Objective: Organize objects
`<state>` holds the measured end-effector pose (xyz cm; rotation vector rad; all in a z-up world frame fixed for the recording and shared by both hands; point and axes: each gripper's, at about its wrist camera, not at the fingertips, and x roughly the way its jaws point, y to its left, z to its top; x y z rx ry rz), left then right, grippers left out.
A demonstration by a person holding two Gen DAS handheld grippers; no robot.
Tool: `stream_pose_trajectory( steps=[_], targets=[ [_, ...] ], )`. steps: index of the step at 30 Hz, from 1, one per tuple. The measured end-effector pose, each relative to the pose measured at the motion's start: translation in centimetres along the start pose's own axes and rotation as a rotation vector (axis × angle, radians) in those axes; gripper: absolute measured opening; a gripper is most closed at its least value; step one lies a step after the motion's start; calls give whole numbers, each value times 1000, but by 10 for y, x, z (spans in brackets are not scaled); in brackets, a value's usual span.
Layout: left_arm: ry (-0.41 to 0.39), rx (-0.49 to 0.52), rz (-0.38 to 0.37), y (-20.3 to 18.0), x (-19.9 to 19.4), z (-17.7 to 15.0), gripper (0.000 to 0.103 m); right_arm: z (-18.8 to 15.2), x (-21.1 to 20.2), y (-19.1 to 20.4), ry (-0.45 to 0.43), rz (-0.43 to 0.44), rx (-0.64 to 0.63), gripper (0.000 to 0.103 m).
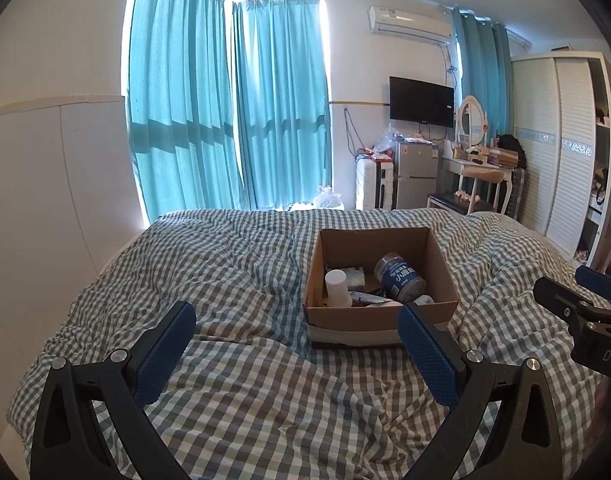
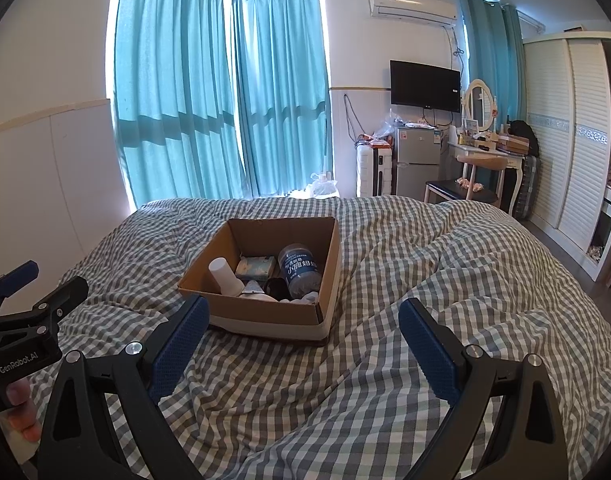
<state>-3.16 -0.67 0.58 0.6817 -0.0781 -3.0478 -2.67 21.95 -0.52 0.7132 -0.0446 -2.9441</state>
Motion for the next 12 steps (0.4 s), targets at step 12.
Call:
stream_pose_trajectory(
  steps=[12],
  targets=[
    [-7,1,12,2,0,-3,103,-2,3,0,10,-1,-3,96]
  ],
)
